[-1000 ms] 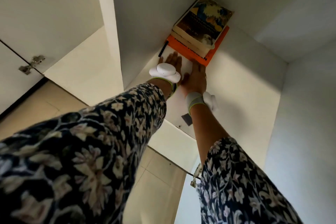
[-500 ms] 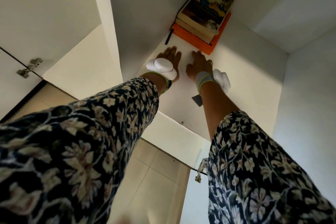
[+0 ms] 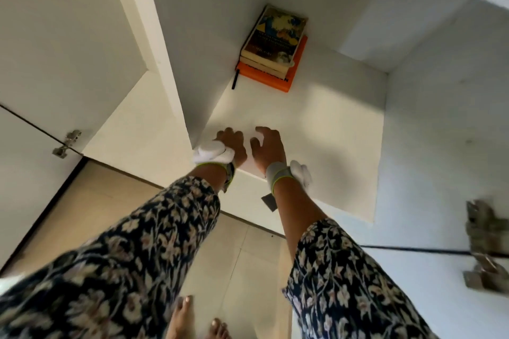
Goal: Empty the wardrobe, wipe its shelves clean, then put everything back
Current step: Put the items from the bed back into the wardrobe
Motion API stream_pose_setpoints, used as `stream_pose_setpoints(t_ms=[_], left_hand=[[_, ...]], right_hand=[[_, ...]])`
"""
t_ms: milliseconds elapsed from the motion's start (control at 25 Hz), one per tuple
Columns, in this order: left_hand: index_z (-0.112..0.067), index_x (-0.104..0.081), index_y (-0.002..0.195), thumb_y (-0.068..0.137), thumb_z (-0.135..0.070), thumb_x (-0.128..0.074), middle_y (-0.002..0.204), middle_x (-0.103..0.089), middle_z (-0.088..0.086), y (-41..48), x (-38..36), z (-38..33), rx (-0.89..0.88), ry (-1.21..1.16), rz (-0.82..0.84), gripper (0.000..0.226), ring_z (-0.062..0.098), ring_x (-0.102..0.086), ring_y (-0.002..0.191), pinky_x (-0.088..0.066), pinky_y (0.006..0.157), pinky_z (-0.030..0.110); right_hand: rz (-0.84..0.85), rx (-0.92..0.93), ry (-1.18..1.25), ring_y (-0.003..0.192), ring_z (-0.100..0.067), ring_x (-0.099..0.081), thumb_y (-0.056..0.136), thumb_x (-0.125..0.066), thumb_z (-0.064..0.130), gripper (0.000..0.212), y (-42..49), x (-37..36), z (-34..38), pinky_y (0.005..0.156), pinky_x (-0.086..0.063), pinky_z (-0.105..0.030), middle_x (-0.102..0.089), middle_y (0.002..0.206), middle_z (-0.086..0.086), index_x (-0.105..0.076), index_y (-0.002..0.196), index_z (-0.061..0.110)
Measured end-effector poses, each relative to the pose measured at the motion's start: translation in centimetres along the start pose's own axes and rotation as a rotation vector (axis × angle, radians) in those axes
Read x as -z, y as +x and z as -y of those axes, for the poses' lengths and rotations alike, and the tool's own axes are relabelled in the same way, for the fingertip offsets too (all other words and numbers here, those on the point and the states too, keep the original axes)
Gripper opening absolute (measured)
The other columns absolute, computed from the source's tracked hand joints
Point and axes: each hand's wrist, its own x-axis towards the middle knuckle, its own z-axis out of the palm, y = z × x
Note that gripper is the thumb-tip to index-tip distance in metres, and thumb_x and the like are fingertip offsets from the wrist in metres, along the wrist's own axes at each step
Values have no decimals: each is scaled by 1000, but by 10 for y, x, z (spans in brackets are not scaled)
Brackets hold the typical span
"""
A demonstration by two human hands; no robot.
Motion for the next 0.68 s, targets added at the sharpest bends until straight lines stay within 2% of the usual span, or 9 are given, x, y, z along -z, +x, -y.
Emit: stream_pose_setpoints(t_ms=[200,320,440,600,680], left_hand=[[-15,-57,121,96,-16,-39,129,-54,11,-100,2,-2,-13,-63,1,31,28,-47,123,-34,104,33],[-9,-59,122,97,-12,-39,130,-57,12,-144,4,-9,-25,-136,40,33,29,-50,122,-36,102,32],[-11,-62,118,95,-11,-41,128,-60,10,-194,-3,-9,-53,-178,89,31,29,-53,119,-39,99,30],[-11,-65,111,96,-18,-41,120,-64,11,-269,-23,5,-96,-239,182,30,31,-55,114,-42,93,29],[-8,-65,112,96,-20,-41,118,-64,13,-304,-30,8,-115,-244,220,31,33,-56,112,-43,92,31]], right_hand=[[-80,-158,175,114,-25,-54,95,-46,15,31,-99,13,-1,91,-37,-24,-52,127,-11,-54,125,12],[-90,-185,225,104,-26,-61,93,-47,16,27,-151,13,-6,92,-47,-33,-63,117,-8,-58,118,15],[-123,-304,355,93,-29,-67,92,-48,19,25,-215,18,-18,85,-53,-41,-69,103,-9,-59,114,20],[-224,-414,465,90,-30,-67,90,-49,18,21,-305,9,-31,83,-53,-40,-71,94,-8,-61,107,20],[-288,-426,504,90,-33,-66,85,-51,20,17,-343,1,-38,85,-53,-46,-68,86,-5,-64,93,27]])
